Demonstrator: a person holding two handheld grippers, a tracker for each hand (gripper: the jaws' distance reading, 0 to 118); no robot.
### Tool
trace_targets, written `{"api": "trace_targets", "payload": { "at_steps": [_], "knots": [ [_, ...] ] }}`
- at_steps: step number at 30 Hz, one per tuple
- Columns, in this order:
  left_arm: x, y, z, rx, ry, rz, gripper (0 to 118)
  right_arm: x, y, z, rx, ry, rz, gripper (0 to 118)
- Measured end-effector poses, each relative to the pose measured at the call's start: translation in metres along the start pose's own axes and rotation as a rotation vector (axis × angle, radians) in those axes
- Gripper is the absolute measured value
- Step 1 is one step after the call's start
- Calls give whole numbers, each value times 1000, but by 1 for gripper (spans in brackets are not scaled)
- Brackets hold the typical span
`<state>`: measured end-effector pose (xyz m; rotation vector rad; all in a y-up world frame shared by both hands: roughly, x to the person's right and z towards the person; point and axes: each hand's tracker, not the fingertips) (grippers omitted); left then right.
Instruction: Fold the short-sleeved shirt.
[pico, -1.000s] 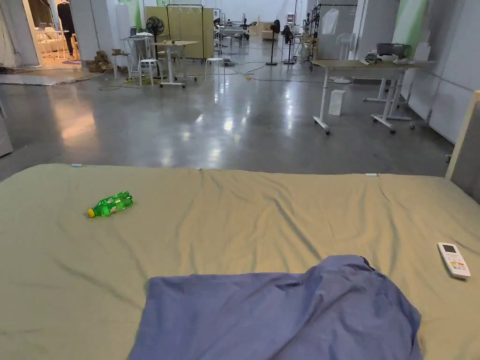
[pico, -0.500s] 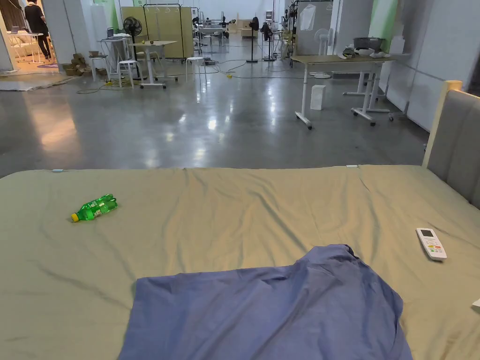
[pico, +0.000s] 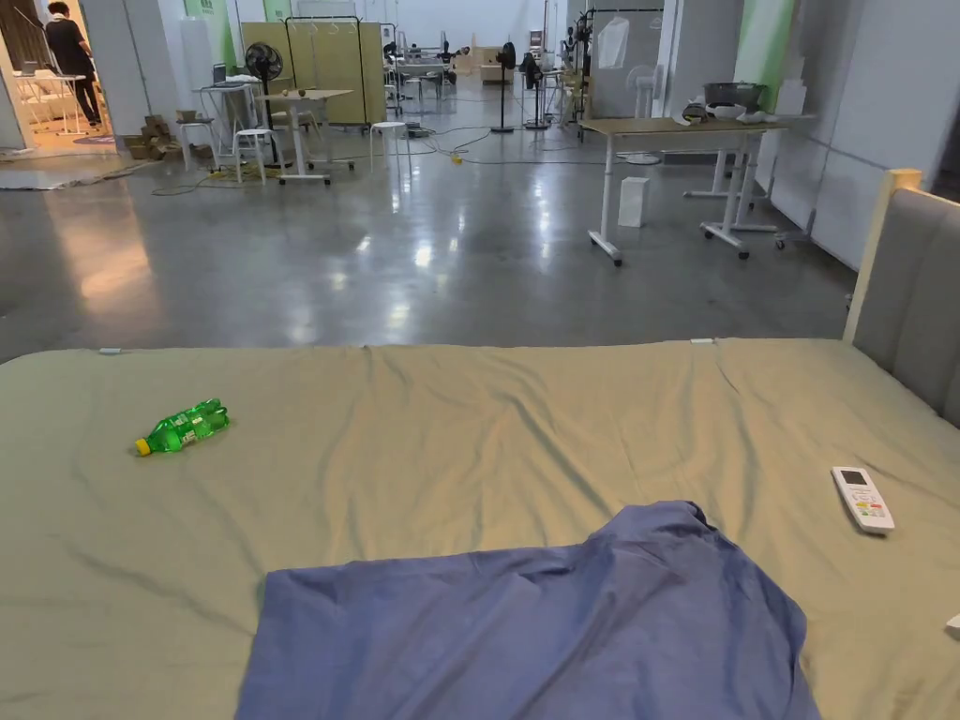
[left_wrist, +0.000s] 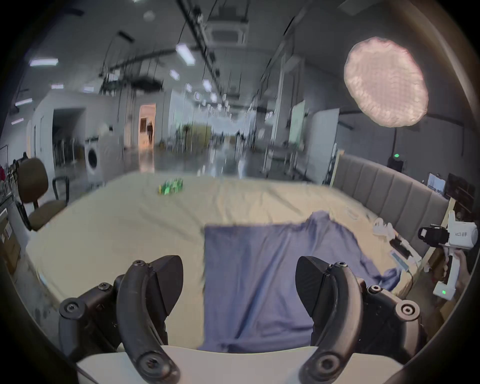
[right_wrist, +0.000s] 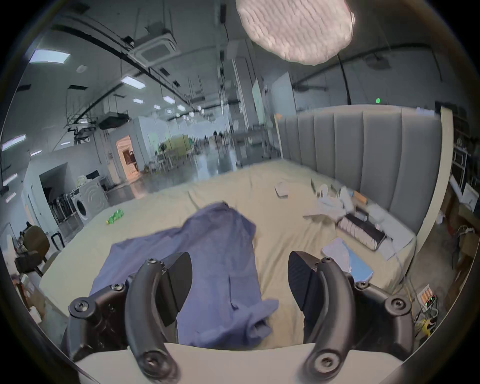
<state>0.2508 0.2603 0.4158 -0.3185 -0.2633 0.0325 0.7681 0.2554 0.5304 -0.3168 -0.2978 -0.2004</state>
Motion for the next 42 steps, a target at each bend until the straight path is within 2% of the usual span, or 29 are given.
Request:
{"api": "trace_targets", "payload": {
  "at_steps": [3, 5, 8, 10, 11, 12, 13, 14, 15, 17, 18, 32, 42],
  "knots": [
    [21, 21, 5, 88, -21, 45, 89, -30, 9, 4, 93, -10, 69, 79],
    [31, 33, 9, 107, -23, 76, 89, -45, 16, 8, 119, 50, 107, 79],
    [45, 44, 15, 137, 1, 6, 85, -59, 18, 9, 136, 133, 159, 78],
    [51, 45, 20, 159, 16, -69, 76, -64, 19, 12, 144, 153, 176, 71],
    [54, 46, 23, 153, 24, -91, 70, -69, 21, 14, 146, 170, 179, 62],
    [57, 47, 25, 146, 28, -105, 53, -70, 22, 14, 147, 180, 179, 45],
    [58, 47, 28, 150, 27, -107, 33, -72, 21, 15, 152, 186, 178, 25],
    [57, 45, 29, 150, 23, -110, 10, -74, 21, 15, 155, 184, 179, 10],
    [57, 45, 30, 151, 22, -107, 6, -76, 21, 15, 155, 180, 182, 4],
    [56, 46, 33, 141, -13, -83, 4, -78, 20, 15, 155, 178, 214, 0],
    [54, 45, 32, 139, -18, -69, 0, -79, 18, 14, 138, 170, 205, 0],
    [49, 43, 27, 111, -2, -76, 0, -75, 19, 11, 129, 183, 180, 0],
    [21, 9, 10, -26, 24, -28, 1, -67, 4, 6, 79, 190, 146, 0]
  ]
}}
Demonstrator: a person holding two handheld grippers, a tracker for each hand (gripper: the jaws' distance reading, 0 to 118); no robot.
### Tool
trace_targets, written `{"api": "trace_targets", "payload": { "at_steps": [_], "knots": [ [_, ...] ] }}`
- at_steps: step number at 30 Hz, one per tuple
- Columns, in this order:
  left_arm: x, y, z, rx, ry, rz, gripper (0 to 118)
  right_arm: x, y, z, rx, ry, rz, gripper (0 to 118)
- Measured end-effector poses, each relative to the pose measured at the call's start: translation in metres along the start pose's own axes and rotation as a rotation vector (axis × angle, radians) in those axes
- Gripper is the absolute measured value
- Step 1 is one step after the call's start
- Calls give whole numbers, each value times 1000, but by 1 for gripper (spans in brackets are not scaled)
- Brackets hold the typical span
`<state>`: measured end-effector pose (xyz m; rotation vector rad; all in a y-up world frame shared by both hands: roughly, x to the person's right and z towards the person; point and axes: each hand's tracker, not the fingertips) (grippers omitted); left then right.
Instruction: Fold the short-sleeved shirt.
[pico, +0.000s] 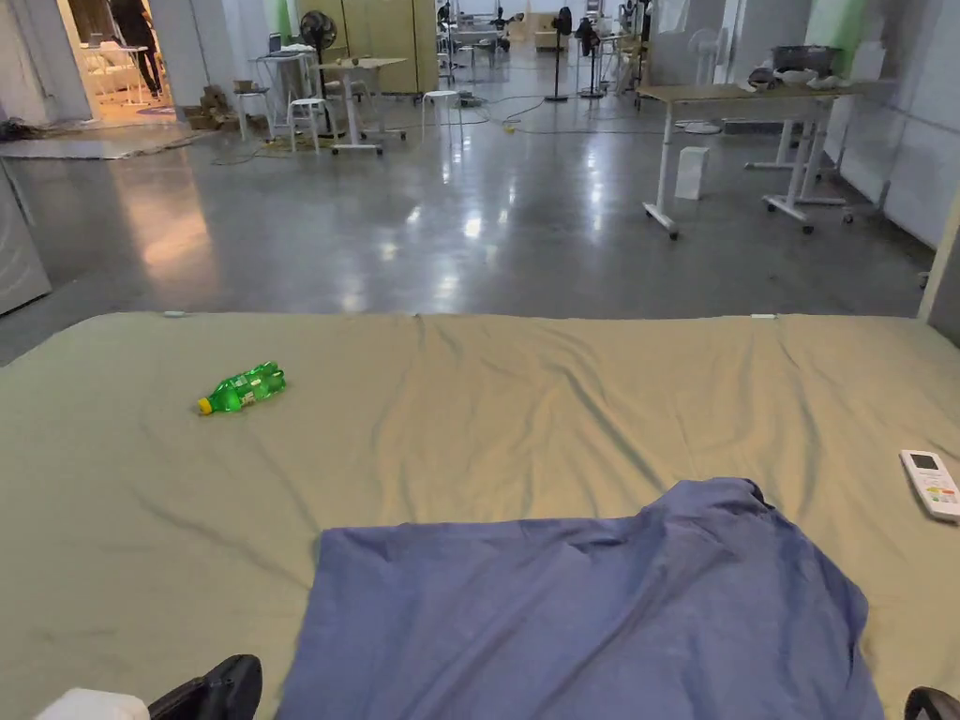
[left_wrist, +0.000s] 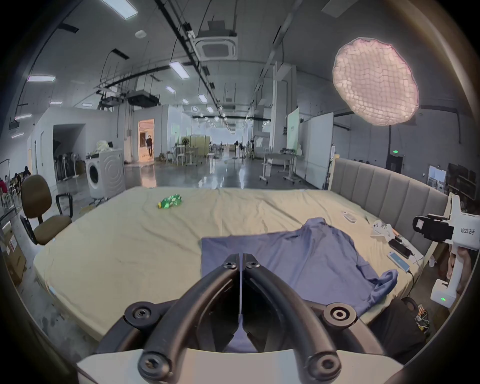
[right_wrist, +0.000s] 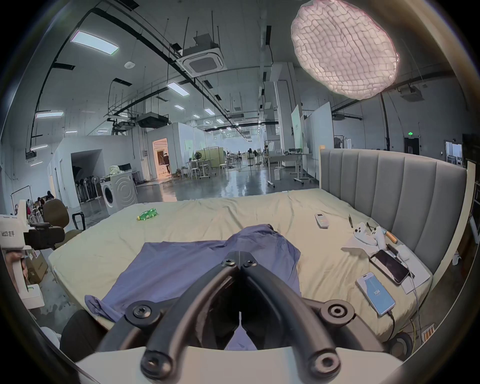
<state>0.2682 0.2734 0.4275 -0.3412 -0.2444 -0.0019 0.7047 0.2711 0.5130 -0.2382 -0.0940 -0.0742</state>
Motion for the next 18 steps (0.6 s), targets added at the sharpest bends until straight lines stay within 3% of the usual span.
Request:
{"api": "trace_targets", "payload": {
  "at_steps": [4, 8, 9, 18],
  "knots": [
    [-23, -23, -15, -144, 47, 33, 20, 3, -11, -1, -39, 3, -10, 0],
    [-40, -49, -32, -296, 58, 41, 71, 5, -20, -1, -72, 3, -32, 0],
    [-43, -57, -38, -338, 60, 43, 78, 5, -21, -1, -80, 4, -36, 0],
    [-55, -114, -76, -585, -5, 62, 78, 11, -31, -3, -135, -6, -71, 0]
  ]
}}
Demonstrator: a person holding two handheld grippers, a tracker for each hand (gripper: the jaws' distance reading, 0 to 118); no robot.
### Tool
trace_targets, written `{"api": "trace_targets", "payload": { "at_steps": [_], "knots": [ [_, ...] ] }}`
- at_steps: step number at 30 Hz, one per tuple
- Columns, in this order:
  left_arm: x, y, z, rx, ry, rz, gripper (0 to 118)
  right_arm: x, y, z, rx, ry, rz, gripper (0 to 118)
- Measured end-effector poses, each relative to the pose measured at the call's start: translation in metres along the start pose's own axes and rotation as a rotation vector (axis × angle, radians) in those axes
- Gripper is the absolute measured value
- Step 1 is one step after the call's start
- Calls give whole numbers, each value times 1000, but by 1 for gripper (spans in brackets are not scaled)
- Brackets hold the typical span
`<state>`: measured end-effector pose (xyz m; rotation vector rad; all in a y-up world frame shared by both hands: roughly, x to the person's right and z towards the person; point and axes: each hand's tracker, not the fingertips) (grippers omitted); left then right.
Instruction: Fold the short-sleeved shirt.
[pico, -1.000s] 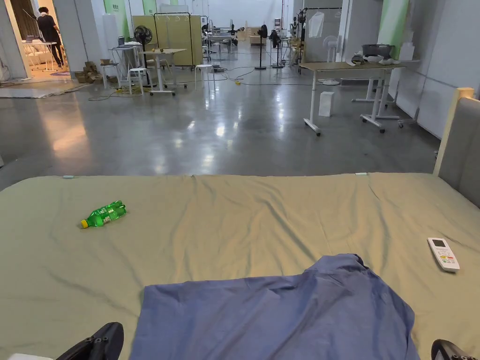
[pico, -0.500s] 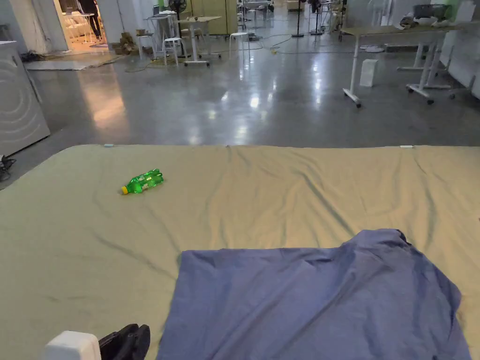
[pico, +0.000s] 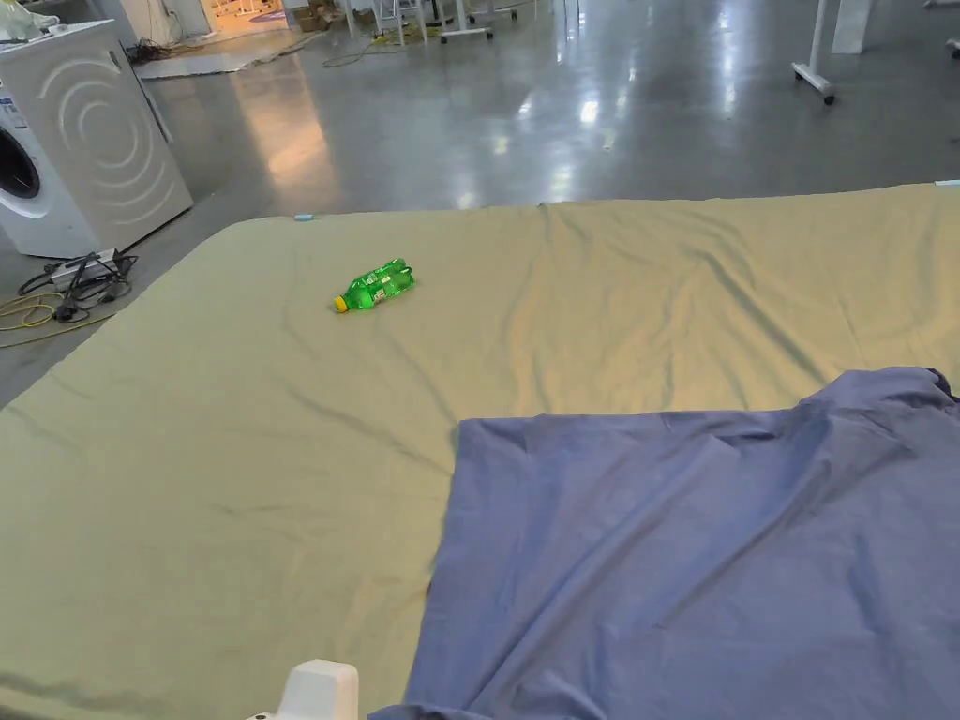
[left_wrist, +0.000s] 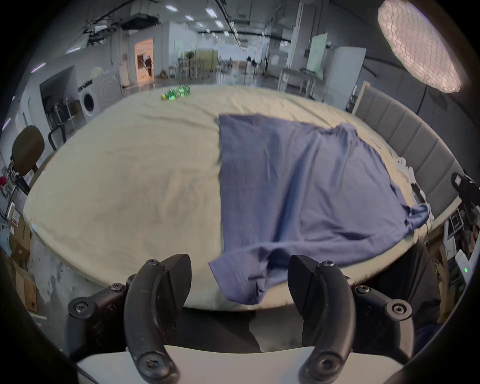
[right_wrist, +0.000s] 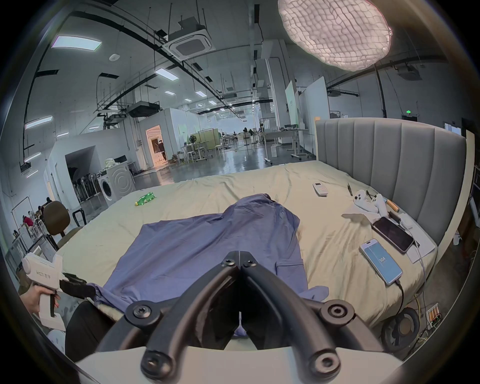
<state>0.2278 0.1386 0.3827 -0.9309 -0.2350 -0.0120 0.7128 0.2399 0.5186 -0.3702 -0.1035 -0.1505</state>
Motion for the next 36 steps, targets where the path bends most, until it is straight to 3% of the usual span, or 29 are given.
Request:
{"api": "trace_targets", "payload": {
  "at_steps": [4, 8, 10, 11, 16, 19, 20, 22, 23, 26, 30, 36],
  "knots": [
    [0, -2, -18, -61, 20, -23, 78, 3, -3, 1, -13, -8, -10, 0],
    [-1, 3, -26, -71, 9, 41, 74, 6, -5, 4, -14, -18, -23, 0],
    [-2, 5, -29, -70, -44, 98, 30, 8, -5, 6, -11, -24, -22, 0],
    [0, 5, -30, -61, -80, 116, 15, 10, -6, 8, -9, -30, -22, 0],
    [19, 7, -38, -102, -6, -58, 10, 26, -10, 14, -13, -63, -45, 0],
    [25, 11, -43, -119, 6, -87, 10, 44, -15, 16, -28, -156, -76, 0],
    [25, 11, -44, -121, 8, -91, 10, 52, -17, 16, -40, -198, -99, 5],
    [25, 9, -46, -125, 11, -94, 10, 70, -23, 9, -99, -258, -140, 61],
    [25, 9, -47, -127, 12, -96, 10, 86, -34, -1, -173, -279, -142, 78],
    [24, 9, -50, -134, 16, -101, 10, 100, -51, -19, -249, -274, -140, 77],
    [26, 8, -48, -132, 18, -93, 10, 93, -58, -40, -307, -193, -210, 77],
    [34, 6, -43, -129, 26, -103, 10, 78, -70, -71, -373, -129, -198, 77]
  ]
}}
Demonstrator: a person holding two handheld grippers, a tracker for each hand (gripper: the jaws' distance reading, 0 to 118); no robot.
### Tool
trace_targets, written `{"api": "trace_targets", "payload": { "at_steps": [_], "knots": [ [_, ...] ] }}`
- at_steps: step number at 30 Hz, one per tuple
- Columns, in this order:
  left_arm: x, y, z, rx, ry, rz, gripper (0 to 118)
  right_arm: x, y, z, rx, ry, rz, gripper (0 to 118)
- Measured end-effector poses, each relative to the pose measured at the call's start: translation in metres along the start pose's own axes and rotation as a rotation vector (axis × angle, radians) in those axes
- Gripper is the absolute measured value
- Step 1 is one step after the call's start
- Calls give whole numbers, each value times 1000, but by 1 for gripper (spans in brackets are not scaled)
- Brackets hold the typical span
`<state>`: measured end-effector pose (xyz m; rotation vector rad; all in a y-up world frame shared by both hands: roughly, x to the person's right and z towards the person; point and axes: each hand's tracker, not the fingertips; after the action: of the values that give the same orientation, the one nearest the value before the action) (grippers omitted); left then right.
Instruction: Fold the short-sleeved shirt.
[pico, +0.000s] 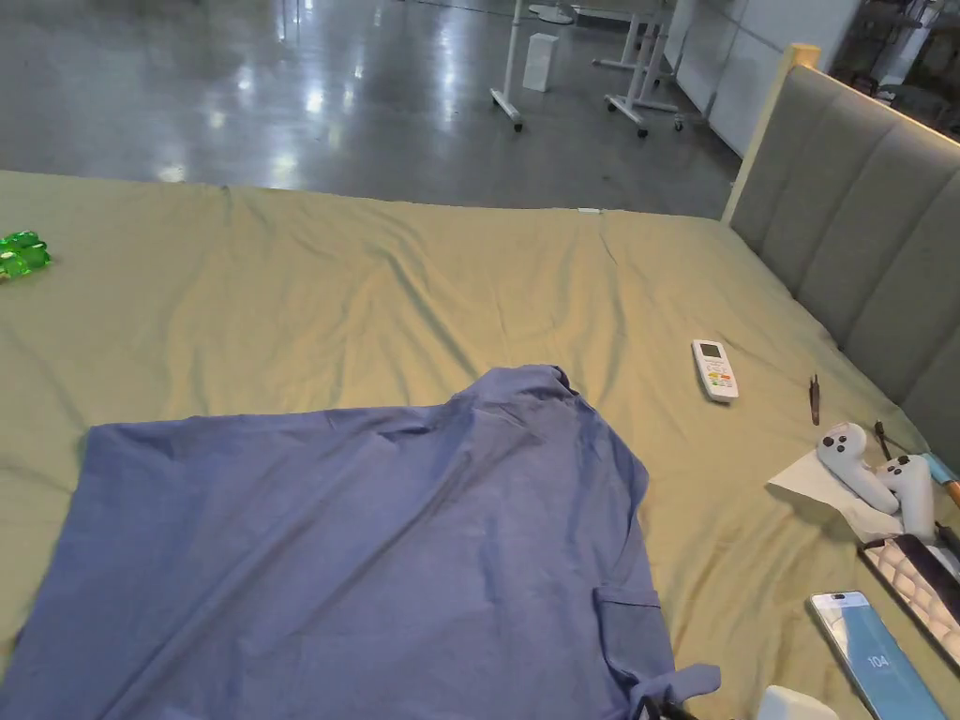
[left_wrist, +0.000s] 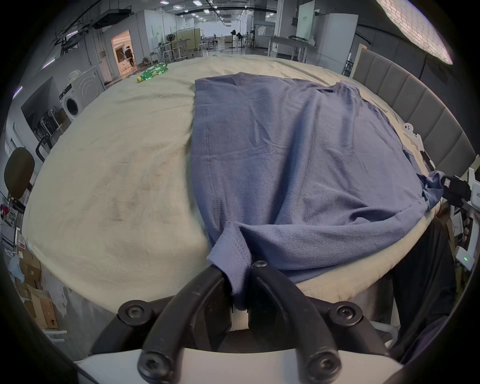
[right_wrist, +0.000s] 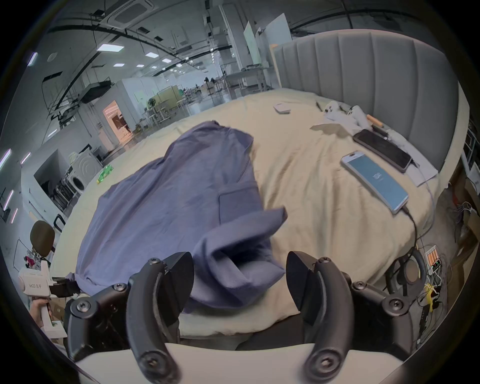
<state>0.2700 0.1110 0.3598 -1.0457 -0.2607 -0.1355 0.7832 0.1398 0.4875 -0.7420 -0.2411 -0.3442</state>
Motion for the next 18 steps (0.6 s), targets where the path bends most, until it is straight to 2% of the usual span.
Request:
{"api": "trace_targets", "payload": {
  "at_steps": [2, 5, 6, 8, 11, 15, 18],
  "knots": [
    [-3, 1, -2, 3, 0, 0, 10, 1, -3, -12, -73, -18, -19, 73],
    [-3, -2, -1, 11, -5, 3, 10, 16, -9, -23, -65, -2, -39, 19],
    [-8, -3, -6, 14, -5, 3, 10, 17, -7, -22, -64, -3, -42, 14],
    [-9, -4, -8, 16, -4, 0, 10, 15, -2, -12, -62, 31, -60, 9],
    [-8, -4, -6, 21, -5, 0, 10, 19, -5, -12, -51, 30, -73, 8],
    [-5, -10, 9, 103, -27, -16, 8, 21, -8, -1, 4, 73, -134, 7],
    [-6, -11, 25, 182, -35, -39, 8, 17, -2, 12, 50, 75, -115, 7]
  ]
}}
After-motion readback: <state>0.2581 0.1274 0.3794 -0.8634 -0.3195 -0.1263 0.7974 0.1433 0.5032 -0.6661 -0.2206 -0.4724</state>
